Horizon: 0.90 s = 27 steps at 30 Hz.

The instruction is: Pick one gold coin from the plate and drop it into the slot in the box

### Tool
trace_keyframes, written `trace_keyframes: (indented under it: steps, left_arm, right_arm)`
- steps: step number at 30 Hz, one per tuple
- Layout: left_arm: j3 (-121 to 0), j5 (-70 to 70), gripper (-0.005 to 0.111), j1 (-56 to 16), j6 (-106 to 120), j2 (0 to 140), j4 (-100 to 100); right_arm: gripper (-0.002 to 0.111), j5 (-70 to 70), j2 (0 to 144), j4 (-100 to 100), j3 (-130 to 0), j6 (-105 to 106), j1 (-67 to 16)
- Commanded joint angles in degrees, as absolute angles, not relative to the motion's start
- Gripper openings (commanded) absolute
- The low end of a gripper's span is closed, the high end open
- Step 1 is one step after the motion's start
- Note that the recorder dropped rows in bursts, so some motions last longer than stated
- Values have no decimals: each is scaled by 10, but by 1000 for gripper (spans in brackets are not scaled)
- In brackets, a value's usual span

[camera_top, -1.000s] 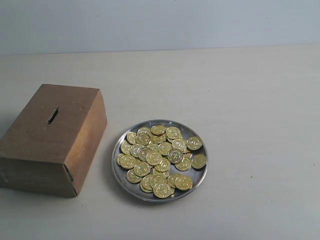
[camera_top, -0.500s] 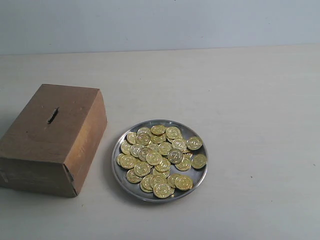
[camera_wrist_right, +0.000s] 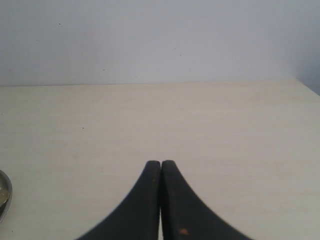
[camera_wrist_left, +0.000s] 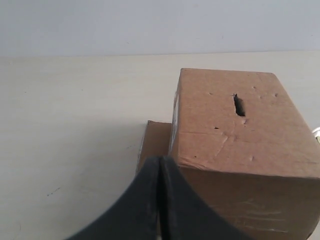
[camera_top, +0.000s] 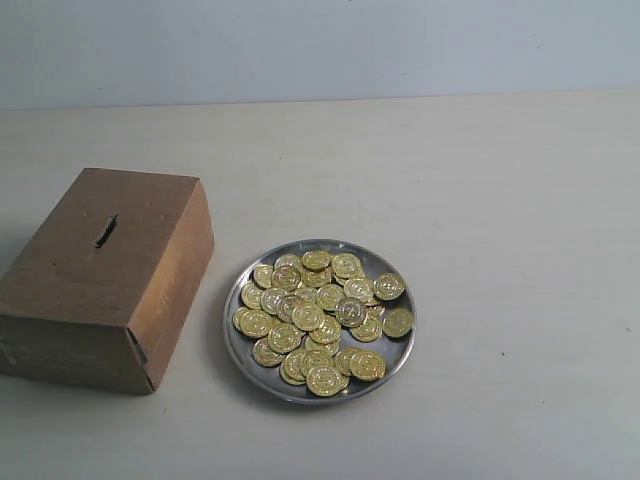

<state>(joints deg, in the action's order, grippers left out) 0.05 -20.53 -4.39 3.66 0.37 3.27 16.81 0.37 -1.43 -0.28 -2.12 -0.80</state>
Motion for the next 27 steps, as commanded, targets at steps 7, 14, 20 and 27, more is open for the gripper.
trace_keyframes:
  steps: [7, 14, 20, 27]
  left_arm:
    - [0, -202, 0, -45, 29, 0, 35]
    - [0, -200, 0, -45, 22, 0, 32]
    - [0, -201, 0, -45, -5, 0, 29]
    - [0, -204, 0, -45, -20, 0, 28]
  right_arm:
    - [0, 164, 0, -18, 0, -17, -10]
    - [0, 164, 0, -18, 0, -18, -10]
    - [0, 164, 0, -18, 0, -17, -10]
    - [0, 164, 0, -18, 0, -19, -10]
